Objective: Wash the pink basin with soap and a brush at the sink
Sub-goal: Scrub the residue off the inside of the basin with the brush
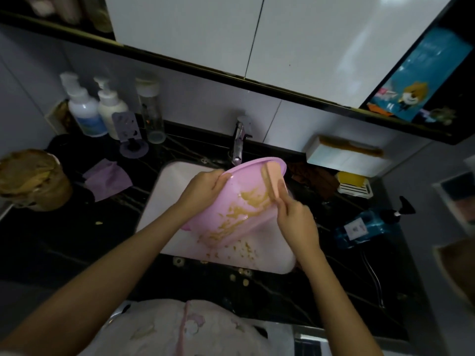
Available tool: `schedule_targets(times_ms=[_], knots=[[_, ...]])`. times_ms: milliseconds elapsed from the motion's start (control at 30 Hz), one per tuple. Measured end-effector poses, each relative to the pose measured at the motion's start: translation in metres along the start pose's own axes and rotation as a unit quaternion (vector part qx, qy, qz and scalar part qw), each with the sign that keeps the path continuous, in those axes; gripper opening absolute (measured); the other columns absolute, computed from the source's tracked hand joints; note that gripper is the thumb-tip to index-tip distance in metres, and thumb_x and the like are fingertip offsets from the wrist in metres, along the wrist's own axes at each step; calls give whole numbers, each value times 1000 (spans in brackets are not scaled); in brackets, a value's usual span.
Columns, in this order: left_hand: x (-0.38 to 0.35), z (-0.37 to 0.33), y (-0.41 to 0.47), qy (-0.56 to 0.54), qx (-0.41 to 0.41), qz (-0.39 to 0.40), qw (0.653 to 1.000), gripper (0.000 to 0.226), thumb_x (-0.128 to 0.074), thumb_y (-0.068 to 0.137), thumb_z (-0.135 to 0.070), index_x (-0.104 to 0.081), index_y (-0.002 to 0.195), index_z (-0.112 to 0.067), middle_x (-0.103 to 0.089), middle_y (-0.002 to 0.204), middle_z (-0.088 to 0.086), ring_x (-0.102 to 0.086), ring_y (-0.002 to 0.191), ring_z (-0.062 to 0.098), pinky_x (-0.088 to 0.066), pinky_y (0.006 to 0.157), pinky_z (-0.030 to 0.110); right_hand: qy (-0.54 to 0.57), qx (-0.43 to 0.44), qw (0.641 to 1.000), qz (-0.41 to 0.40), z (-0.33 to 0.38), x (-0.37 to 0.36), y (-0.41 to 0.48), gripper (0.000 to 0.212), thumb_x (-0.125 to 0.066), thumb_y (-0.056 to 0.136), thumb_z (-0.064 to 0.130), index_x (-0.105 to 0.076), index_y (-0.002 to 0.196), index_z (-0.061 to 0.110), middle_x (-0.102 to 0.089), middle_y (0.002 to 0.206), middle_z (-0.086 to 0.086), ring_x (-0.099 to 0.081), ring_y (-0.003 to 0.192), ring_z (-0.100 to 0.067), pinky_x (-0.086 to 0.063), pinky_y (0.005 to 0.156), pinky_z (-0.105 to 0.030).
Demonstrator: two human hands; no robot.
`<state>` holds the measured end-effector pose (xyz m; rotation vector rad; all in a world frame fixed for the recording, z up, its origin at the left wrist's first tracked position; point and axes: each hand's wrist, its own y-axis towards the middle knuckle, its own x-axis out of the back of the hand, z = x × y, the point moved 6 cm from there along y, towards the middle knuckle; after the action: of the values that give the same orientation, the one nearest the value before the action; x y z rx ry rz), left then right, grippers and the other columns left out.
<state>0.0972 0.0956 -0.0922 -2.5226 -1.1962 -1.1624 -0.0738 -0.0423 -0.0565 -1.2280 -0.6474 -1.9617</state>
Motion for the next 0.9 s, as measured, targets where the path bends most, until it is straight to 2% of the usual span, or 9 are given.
schedule_targets(times_ms=[167, 267, 333, 467, 533, 633, 733, 800, 900], knots=[[9, 13, 5, -4, 19, -18, 1000, 45, -30, 90, -51, -48, 70, -15, -60, 69, 9, -57, 70, 30, -40, 63, 36, -50, 126, 990, 51, 24, -13, -34, 50, -37, 99, 33, -23, 147, 40, -64, 77, -17, -61, 68, -36, -33, 51, -31], [9, 10, 1, 0, 12, -26, 1000, 56, -23, 85, -58, -51, 71, -11, -61, 69, 8, -56, 69, 27, -39, 62, 35, -56, 28, 998, 9, -26, 8, -11, 49, -39, 99, 27, -30, 147, 31, -62, 67, -12, -58, 56, -27, -36, 44, -29], [3, 6, 1, 2, 6, -18, 1000, 64, -22, 84, -59, -58, 78, -6, -65, 74, 11, -58, 72, 28, -42, 64, 36, 11, -10, 1000, 10, -27, 4, 1, 47, -40, 99, 26, -34, 146, 27, -66, 77, -19, -61, 65, -32, -43, 50, -34], [5, 9, 1, 4, 14, -18, 1000, 71, -20, 84, -61, -63, 87, -5, -67, 78, 11, -59, 74, 26, -45, 66, 38, 17, 98, 994, 48, 9, -17, -30, 49, -41, 99, 33, -28, 146, 38, -62, 72, -18, -59, 64, -34, -35, 50, -32], [7, 9, -1, -2, 12, -18, 1000, 67, -21, 84, -61, -60, 81, -6, -65, 74, 9, -58, 71, 26, -44, 64, 37, -14, 73, 996, 39, -21, -6, -28, 48, -43, 98, 30, -34, 145, 35, -62, 67, -17, -59, 58, -33, -36, 47, -35], [2, 1, -3, 1, 4, -5, 1000, 52, -24, 87, -58, -50, 70, -16, -59, 67, 3, -56, 67, 25, -38, 59, 34, 64, -57, 996, 27, -62, 2, 0, 45, -42, 99, 24, -38, 144, 25, -68, 79, -17, -64, 67, -27, -49, 58, -35], [0, 3, -1, 11, 11, -7, 1000, 46, -30, 90, -52, -53, 73, -16, -62, 70, 5, -57, 69, 26, -39, 60, 33, 125, 9, 992, 28, -22, -12, -7, 48, -43, 99, 21, -34, 145, 29, -66, 78, -20, -59, 66, -25, -41, 58, -30], [4, 8, -1, 9, 15, -18, 1000, 46, -30, 90, -52, -52, 73, -16, -63, 71, 7, -56, 69, 25, -39, 60, 33, 80, 82, 992, 55, -7, -17, -29, 49, -44, 99, 25, -31, 145, 35, -62, 69, -18, -55, 60, -27, -36, 53, -30], [6, 6, -4, 1, 5, -21, 1000, 40, -30, 90, -53, -46, 68, -23, -56, 65, 2, -53, 65, 23, -32, 58, 31, 66, 15, 997, 48, -47, -8, -24, 48, -44, 98, 25, -34, 144, 36, -63, 68, -15, -61, 60, -28, -43, 51, -37]])
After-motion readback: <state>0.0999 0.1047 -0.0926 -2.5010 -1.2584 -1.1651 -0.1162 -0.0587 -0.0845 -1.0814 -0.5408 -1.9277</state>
